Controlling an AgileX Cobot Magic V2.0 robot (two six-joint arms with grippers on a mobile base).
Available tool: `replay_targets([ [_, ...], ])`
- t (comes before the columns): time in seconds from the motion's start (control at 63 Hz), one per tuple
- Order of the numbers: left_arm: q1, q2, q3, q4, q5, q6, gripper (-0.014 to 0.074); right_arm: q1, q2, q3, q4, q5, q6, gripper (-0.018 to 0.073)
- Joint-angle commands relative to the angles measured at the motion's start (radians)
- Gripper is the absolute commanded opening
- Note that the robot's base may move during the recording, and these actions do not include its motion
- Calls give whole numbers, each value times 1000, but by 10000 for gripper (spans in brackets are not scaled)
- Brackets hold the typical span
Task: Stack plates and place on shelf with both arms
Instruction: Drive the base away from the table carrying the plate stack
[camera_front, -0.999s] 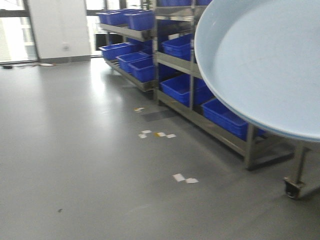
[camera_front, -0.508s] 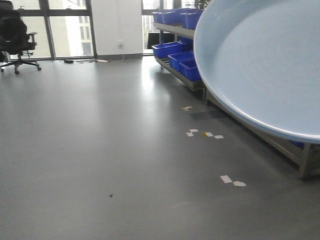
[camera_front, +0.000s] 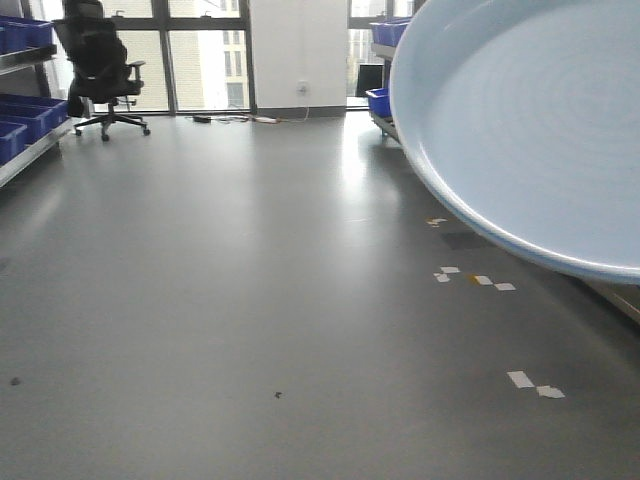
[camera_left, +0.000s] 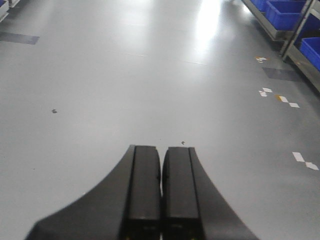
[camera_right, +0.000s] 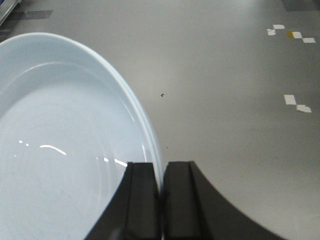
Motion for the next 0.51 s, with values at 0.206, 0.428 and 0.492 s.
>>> replay_targets([
  [0.206, -5, 2, -26, 1, -82, -8, 90, -5, -5, -27, 4, -90, -6, 48],
  [0.428, -5, 2, -26, 1, -82, -8, 90, -5, -5, -27, 4, -90, -6, 48],
  [0.492, -5, 2, -26, 1, -82, -8, 90, -5, -5, -27, 4, -90, -6, 48],
])
